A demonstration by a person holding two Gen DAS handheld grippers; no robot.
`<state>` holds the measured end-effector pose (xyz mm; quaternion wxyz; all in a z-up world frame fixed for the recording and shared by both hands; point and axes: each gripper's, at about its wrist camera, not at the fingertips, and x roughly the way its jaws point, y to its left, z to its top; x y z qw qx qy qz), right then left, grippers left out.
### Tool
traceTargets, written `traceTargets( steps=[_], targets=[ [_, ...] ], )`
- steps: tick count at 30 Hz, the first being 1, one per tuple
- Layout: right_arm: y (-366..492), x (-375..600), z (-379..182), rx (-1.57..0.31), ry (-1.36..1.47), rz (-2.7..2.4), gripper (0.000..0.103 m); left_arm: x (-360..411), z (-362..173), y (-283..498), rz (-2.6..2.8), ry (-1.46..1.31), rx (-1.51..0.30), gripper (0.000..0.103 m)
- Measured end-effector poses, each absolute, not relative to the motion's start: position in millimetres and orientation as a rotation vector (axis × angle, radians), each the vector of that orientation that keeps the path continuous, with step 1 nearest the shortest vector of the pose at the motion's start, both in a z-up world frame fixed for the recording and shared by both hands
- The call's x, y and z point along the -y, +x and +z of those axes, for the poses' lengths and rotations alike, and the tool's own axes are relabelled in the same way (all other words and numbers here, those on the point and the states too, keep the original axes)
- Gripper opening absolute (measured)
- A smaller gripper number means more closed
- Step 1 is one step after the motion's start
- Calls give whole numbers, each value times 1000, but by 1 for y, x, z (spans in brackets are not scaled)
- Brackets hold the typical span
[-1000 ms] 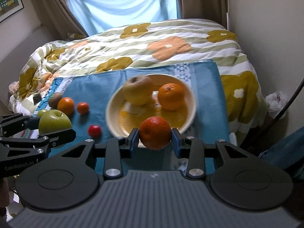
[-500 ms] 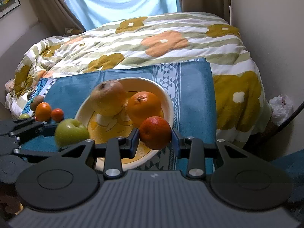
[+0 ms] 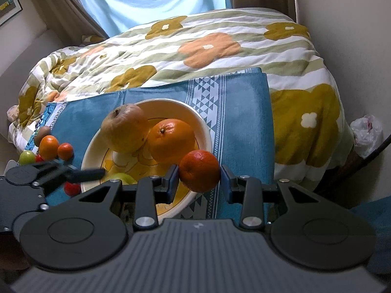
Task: Organize fruits
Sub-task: 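Lower the green apple into the bowl with the left tool while the right tool releases the tangerine there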
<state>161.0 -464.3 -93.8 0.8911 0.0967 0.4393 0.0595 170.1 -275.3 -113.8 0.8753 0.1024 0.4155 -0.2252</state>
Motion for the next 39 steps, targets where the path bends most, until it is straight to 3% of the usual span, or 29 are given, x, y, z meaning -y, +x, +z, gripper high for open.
traceTargets(
  steps=[17,31,32,35,36,39],
  targets=[
    [168,437,-91,-918,172,200,51,219,-85,147,-331,126,-831,97],
    [172,421,-112,-919,185,238,53,195,-92,136,-264,89,-855,98],
    [170,422,-111,-907,188,237,60,195,-91,134,-260,92,-852,98],
    [164,425,-106,-871,202,201,97,194,-89,129,-254,85,-845,98],
    [161,426,-104,-857,207,188,103,193,-87,127,-249,83,-844,98],
    [155,429,-100,-852,218,167,103,191,-84,123,-233,83,-838,98]
  ],
)
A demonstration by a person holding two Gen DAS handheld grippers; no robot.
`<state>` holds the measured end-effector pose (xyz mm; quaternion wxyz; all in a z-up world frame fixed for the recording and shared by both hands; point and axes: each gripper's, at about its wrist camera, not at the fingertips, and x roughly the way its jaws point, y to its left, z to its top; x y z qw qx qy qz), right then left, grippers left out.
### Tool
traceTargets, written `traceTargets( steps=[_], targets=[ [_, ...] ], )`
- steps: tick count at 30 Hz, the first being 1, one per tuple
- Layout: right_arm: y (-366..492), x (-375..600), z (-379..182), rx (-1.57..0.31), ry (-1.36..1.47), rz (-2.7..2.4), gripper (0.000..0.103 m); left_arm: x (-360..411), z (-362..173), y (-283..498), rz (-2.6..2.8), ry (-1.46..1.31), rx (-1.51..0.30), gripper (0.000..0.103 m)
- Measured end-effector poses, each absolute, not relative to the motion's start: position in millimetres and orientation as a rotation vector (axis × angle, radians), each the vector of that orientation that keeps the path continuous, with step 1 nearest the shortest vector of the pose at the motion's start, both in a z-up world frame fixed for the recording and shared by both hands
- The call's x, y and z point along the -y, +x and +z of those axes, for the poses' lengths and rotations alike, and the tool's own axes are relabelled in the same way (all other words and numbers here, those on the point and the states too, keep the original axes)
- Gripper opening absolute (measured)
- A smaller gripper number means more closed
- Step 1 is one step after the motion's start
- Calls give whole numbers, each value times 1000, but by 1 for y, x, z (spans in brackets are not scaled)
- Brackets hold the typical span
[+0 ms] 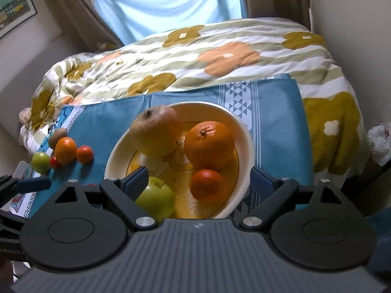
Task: Organize fruits
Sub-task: 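Lower the green apple into the bowl with the left tool while the right tool releases the tangerine there, then open both tools and pull them back from the bowl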
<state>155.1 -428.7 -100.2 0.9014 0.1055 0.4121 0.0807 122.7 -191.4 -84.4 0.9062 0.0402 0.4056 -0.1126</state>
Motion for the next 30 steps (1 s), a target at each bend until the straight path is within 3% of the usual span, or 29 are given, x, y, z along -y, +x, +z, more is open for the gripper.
traceTargets(
  steps=[18,30],
  targets=[
    [117,408,-59,-835,143,174,103,157,-39,79,-117,23,-759,98],
    [112,342,-23,-807,84,255,103,77,-11,57,0,-28,-714,99]
  ],
)
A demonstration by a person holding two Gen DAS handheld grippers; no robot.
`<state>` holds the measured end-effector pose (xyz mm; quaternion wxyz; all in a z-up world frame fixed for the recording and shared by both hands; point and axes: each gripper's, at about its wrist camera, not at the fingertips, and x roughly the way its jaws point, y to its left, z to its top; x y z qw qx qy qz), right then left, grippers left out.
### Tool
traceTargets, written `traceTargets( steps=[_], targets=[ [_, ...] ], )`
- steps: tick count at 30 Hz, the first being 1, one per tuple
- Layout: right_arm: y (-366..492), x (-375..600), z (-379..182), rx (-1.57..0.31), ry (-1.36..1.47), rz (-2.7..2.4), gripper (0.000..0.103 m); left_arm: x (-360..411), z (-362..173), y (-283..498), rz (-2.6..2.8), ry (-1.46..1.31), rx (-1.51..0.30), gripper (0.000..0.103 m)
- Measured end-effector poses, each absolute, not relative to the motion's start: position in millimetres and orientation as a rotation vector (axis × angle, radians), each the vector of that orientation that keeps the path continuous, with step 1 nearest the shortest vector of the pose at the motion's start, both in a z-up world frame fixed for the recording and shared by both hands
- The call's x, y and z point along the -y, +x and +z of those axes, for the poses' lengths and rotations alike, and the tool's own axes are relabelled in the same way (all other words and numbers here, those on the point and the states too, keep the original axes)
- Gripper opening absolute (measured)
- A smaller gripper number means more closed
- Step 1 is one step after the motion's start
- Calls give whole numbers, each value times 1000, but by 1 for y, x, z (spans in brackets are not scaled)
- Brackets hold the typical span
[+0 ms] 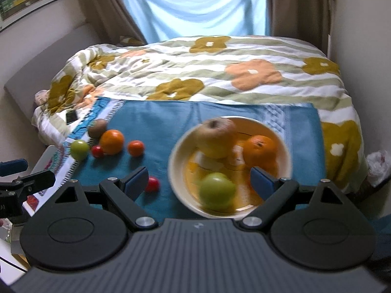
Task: Organize fruits
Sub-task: 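Open both tools and pull them back from the bowl, then move the left tool onto the other green apple while the right tool reaches for an orange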
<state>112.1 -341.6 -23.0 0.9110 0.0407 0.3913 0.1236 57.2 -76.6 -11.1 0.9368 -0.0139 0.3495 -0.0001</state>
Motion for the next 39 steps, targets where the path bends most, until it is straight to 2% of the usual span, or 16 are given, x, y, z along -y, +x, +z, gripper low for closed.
traceTargets(
  steps=[15,30,34,39],
  targets=[
    [155,217,-33,-837,152,233,103,-35,-35,125,-95,82,-774,99],
    [208,137,-83,-923,265,98,103,-65,-103,200,-381,230,-896,98],
    [219,129,-95,-945,306,66,103,-63,-118,212,-442,245,-918,95],
    [227,121,-105,-963,339,37,103,-61,-132,221,-504,267,-944,81]
  ],
)
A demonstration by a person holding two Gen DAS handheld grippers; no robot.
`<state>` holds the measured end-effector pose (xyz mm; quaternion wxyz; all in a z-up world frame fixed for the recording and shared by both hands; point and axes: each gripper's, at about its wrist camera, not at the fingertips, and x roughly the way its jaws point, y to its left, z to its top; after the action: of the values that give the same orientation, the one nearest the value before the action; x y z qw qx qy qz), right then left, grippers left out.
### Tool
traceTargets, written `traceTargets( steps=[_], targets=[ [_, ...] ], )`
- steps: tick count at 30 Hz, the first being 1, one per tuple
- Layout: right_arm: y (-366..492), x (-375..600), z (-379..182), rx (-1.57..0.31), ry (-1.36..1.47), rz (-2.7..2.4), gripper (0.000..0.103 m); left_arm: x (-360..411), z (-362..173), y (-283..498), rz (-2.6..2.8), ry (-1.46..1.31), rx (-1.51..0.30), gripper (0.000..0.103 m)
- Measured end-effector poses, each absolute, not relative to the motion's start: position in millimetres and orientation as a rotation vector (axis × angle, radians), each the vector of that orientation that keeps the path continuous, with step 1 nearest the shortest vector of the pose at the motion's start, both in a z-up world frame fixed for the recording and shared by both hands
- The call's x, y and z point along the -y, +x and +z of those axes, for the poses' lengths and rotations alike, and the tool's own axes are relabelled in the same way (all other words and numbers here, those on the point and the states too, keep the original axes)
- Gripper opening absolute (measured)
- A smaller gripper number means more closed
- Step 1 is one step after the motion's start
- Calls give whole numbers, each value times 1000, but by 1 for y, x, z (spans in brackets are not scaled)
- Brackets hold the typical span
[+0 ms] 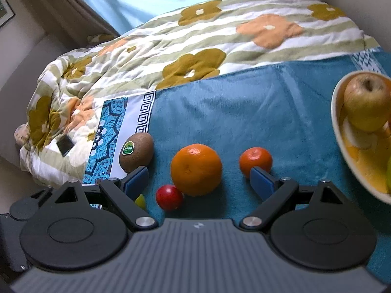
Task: Organize fruits
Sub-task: 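Move the left tool onto the other green apple while the right tool reaches for an orange, then grasp the green apple with the left tool while the right tool grasps the large orange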
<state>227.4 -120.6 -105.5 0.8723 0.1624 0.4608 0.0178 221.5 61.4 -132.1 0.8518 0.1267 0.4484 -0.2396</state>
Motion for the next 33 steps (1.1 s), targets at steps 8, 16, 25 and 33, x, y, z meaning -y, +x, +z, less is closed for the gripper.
traceTargets(
  steps=[8,16,25,33],
  targets=[
    [234,114,-119,-1001,364,17,102,-61,-140,224,-544,307,-943,60],
    [238,112,-125,-1007,370,3,99,-64,-141,219,-533,314,-935,60],
    [246,109,-132,-1019,377,3,86,-72,-140,215,-493,294,-937,59],
    [251,106,-135,-1028,366,-18,77,-75,-139,209,-446,270,-941,59]
  ],
)
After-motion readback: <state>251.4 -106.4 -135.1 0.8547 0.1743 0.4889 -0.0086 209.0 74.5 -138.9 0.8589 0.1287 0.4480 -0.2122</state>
